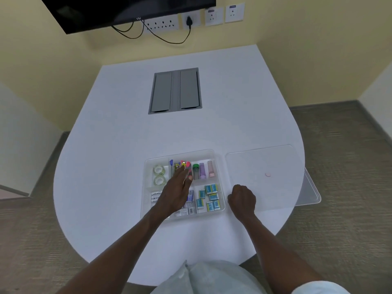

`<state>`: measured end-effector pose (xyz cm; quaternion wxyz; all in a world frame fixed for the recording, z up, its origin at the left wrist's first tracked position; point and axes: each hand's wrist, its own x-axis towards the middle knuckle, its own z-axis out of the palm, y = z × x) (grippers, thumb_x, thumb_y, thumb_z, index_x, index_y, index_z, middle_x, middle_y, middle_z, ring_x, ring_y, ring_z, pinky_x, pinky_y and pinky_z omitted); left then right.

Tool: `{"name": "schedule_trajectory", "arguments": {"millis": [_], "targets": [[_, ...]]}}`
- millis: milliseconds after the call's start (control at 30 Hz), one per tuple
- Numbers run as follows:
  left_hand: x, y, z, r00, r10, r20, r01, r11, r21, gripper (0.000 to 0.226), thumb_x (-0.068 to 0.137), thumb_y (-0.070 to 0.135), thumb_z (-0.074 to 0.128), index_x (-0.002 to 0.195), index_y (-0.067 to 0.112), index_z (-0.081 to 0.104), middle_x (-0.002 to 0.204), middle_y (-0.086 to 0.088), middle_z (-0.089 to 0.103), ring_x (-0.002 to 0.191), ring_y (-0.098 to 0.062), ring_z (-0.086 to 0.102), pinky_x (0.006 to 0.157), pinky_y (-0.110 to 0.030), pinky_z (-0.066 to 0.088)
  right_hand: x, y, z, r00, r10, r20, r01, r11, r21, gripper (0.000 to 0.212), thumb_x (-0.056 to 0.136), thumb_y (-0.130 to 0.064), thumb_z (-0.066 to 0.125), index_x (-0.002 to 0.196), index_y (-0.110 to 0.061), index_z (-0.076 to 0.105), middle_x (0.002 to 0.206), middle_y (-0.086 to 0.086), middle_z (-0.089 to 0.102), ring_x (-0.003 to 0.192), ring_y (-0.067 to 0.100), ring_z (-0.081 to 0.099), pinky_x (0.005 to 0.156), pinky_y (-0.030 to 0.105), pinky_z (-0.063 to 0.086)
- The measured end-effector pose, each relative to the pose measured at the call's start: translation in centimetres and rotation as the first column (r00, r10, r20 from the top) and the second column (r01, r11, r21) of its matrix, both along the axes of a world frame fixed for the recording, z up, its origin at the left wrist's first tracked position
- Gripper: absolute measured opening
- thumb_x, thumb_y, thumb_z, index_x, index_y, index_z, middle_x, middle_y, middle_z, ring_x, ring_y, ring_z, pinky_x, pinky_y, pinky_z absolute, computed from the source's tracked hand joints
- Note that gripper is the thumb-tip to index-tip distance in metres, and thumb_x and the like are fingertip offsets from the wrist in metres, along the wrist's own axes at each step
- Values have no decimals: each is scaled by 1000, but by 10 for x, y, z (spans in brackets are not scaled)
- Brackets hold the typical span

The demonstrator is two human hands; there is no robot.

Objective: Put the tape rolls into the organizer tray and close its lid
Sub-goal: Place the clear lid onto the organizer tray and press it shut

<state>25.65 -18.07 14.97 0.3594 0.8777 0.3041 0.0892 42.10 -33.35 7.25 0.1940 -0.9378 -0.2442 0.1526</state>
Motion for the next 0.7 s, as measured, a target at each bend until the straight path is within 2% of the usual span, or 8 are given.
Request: {"name": "schedule_trajectory", "arguments": {"millis": [100, 233, 400, 467, 567, 633, 700], "targets": [[-5, 7, 4, 1000, 22, -18, -23, 1000, -16, 48, 106, 29, 37, 152, 16, 38, 161, -2, 35, 153, -17, 24, 122, -24, 18, -2, 1, 1, 994, -13, 105, 8, 999, 49, 14, 56, -2, 55, 56, -11, 44, 48, 3, 44, 38, 21, 44, 45, 22, 22], [-10, 12, 12, 997, 74, -18, -75, 995, -63, 47, 106, 30, 38, 148, 11, 43, 157, -9, 42, 151, -21, 31, 123, -33, 25, -4, 10, 27, 974, -19, 228, 8, 999, 46, 6, 56, -6, 48, 58, -9, 43, 49, 4, 44, 37, 21, 44, 44, 20, 21], [-15, 27, 15, 998, 60, -33, -63, 992, -110, 51, 105, 41, 34, 143, 11, 50, 151, -13, 50, 146, -27, 40, 122, -44, 32, 7, 21, 55, 924, -48, 379, 47, 999, 11, 25, 56, 14, 62, 64, -6, 48, 52, 9, 48, 36, 25, 49, 44, 20, 22], [-14, 32, 14, 998, 56, -34, -60, 991, -117, 50, 104, 42, 34, 140, 11, 52, 148, -14, 53, 146, -27, 40, 124, -39, 28, 10, 24, 72, 925, -70, 372, 59, 997, 41, 28, 55, 17, 63, 64, -6, 48, 53, 11, 49, 37, 27, 50, 44, 20, 21], [-13, 39, 22, 995, 95, 2, -95, 991, -100, 44, 105, 26, 41, 142, 4, 50, 152, -14, 47, 149, -23, 35, 121, -26, 20, 12, 35, 97, 911, -95, 401, 50, 991, 121, 26, 59, 16, 59, 64, -6, 47, 55, 12, 49, 39, 30, 51, 45, 18, 17], [-13, 45, 24, 994, 109, 24, -106, 988, -109, 45, 105, 27, 42, 143, 4, 49, 154, -14, 45, 150, -22, 33, 121, -26, 21, 10, 44, 115, 901, -113, 419, 35, 981, 189, 23, 63, 14, 58, 66, -6, 47, 59, 12, 51, 43, 33, 53, 44, 23, 26], [-13, 51, 25, 993, 112, 47, -105, 986, -132, 46, 105, 29, 41, 144, 5, 48, 155, -14, 43, 150, -22, 33, 124, -31, 23, 4, 52, 134, 883, -120, 454, 1, 967, 254, 19, 67, 9, 59, 68, -6, 47, 63, 12, 51, 46, 32, 53, 45, 25, 28]]}}
